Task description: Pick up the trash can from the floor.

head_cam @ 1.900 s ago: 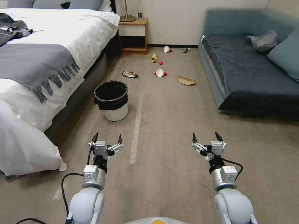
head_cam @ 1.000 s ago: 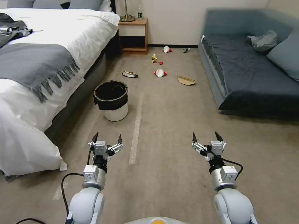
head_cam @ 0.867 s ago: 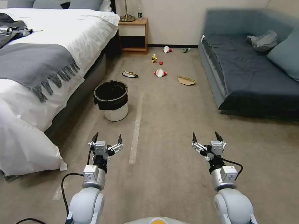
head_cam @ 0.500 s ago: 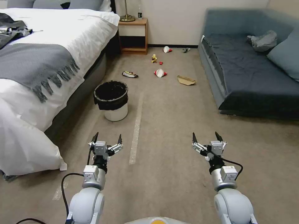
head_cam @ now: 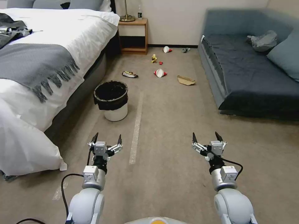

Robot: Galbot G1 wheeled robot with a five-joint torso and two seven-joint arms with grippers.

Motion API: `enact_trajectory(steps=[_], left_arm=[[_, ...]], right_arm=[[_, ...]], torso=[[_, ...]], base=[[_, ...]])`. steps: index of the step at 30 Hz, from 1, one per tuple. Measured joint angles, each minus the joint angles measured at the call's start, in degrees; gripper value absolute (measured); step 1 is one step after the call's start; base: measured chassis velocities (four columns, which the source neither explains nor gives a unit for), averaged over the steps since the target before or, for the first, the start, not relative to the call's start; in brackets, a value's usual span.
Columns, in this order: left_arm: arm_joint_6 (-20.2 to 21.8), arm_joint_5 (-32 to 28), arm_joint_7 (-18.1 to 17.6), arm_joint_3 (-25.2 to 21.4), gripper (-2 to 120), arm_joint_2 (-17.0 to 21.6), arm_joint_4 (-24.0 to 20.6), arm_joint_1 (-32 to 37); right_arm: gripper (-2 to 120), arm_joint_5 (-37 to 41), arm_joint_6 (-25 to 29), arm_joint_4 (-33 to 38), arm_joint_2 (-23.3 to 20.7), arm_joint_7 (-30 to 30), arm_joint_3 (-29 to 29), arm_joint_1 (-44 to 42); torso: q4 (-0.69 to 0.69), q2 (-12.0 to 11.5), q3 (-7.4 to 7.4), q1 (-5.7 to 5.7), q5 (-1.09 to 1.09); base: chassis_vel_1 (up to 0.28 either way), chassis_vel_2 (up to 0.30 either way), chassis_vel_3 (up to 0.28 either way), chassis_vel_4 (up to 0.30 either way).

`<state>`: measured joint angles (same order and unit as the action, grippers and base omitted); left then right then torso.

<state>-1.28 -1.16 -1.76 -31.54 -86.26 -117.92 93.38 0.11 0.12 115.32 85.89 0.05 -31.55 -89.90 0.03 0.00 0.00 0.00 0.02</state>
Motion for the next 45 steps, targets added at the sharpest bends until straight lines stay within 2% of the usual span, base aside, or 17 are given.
enact_trajectory(steps=[1,2,3,5,6,8,10,11,13,14,15,16,20,22,36,40,45], left_arm=[[0.0,0.0,0.0,0.0,100,0.0,0.0,0.0],[-0.6,-0.5,-0.7,0.1,100,-0.2,-1.3,1.4],[-1.5,-1.3,-2.0,0.0,100,-0.4,-3.3,3.3],[-3.3,-2.8,-4.2,0.0,100,-1.0,-6.7,7.0],[-3.3,-2.8,-4.2,0.0,100,-1.0,-6.7,7.0],[-4.9,-4.1,-6.2,0.0,100,-1.4,-10.0,10.2],[-6.3,-5.3,-8.0,0.0,100,-1.9,-12.8,13.2],[-6.3,-5.3,-8.0,0.0,100,-1.9,-12.8,13.2],[-7.1,-6.4,-9.4,0.1,100,-2.5,-15.4,15.5],[-7.3,-6.5,-9.7,0.2,100,-2.7,-15.7,15.8],[-7.3,-6.5,-9.7,0.2,100,-2.7,-15.7,15.8],[-7.3,-6.5,-9.7,0.2,100,-2.8,-15.8,15.9],[-7.2,-6.4,-9.7,0.2,100,-2.8,-15.9,15.6],[-7.1,-6.3,-9.7,0.2,100,-2.8,-15.8,15.6],[-6.0,-4.9,-9.2,-0.2,100,-2.6,-16.2,15.1],[-9.1,-6.1,-8.7,-0.9,100,-2.6,-16.0,15.2],[-8.5,-6.0,-10.0,-1.2,100,-2.3,-16.1,15.6]], right_arm=[[100,0.0,0.0,0.0,0.0,0.0,0.0,0.0],[100,0.0,0.0,0.0,0.0,0.0,-0.1,-0.3],[100,0.2,0.2,0.9,-0.1,0.1,-0.1,-1.3],[100,0.7,0.9,3.2,-0.4,0.5,-0.5,-4.6],[100,0.7,0.9,3.2,-0.4,0.5,-0.5,-4.6],[100,1.4,1.8,5.8,-0.7,0.9,-0.8,-8.0],[100,1.9,2.5,8.0,-1.0,1.2,-1.2,-11.0],[100,1.9,2.5,8.0,-1.0,1.2,-1.2,-11.0],[100,2.5,3.5,10.9,-1.4,1.6,-1.6,-14.8],[100,2.6,3.6,11.6,-1.4,1.7,-1.7,-16.6],[100,2.6,3.6,11.6,-1.4,1.7,-1.7,-16.6],[100,2.7,3.6,12.0,-1.4,1.8,-1.7,-17.6],[100,4.3,5.8,16.2,-2.1,3.2,-2.4,-23.0],[100,4.5,6.0,16.2,-2.1,3.3,-2.4,-23.2],[100,4.5,6.4,16.0,-2.3,4.1,-2.5,-22.0],[100,4.6,7.4,15.8,-2.2,4.1,-2.5,-22.0],[100,4.5,7.4,15.8,-2.0,4.0,-2.3,-22.2]], torso=[[0.0,0.0,0.0,0.0,0.0],[-0.06,0.0,0.0,0.0,-0.11],[0.01,0.0,0.0,0.0,0.08],[-0.03,0.0,0.0,0.0,-0.07],[-0.03,0.0,0.0,0.0,-0.07],[-0.03,0.0,-0.01,0.0,0.01],[-0.03,0.0,-0.01,0.0,-0.03],[-0.03,0.0,-0.01,0.0,-0.03],[-0.01,0.0,-0.01,0.0,0.03],[-0.04,0.0,-0.01,0.0,-0.08],[-0.04,0.0,-0.01,0.0,-0.08],[-0.04,0.0,-0.01,0.0,0.04],[-0.04,0.0,-0.01,0.0,-0.06],[-0.04,0.0,-0.01,0.0,0.0],[-0.02,0.0,0.0,0.0,-0.02],[-0.03,0.0,0.0,0.0,0.0],[-0.02,0.0,0.0,0.0,-0.02]], base=[[0.0,0.0,0.0,0.0],[0.0,0.0,0.0,0.0],[0.0,0.0,0.0,0.0],[0.0,0.0,0.0,0.0],[0.0,0.0,0.0,0.0],[0.0,0.0,0.0,0.0],[0.0,0.0,0.0,0.0],[0.0,0.0,0.0,0.0],[0.0,0.0,0.0,0.0],[0.0,0.0,0.0,0.0],[0.0,0.0,0.0,0.0],[0.0,0.0,0.0,0.0],[0.0,0.0,0.0,0.0],[0.0,0.0,0.0,0.0],[0.0,0.0,0.0,0.0],[0.0,0.0,0.0,0.0],[0.0,0.0,0.0,0.0]])
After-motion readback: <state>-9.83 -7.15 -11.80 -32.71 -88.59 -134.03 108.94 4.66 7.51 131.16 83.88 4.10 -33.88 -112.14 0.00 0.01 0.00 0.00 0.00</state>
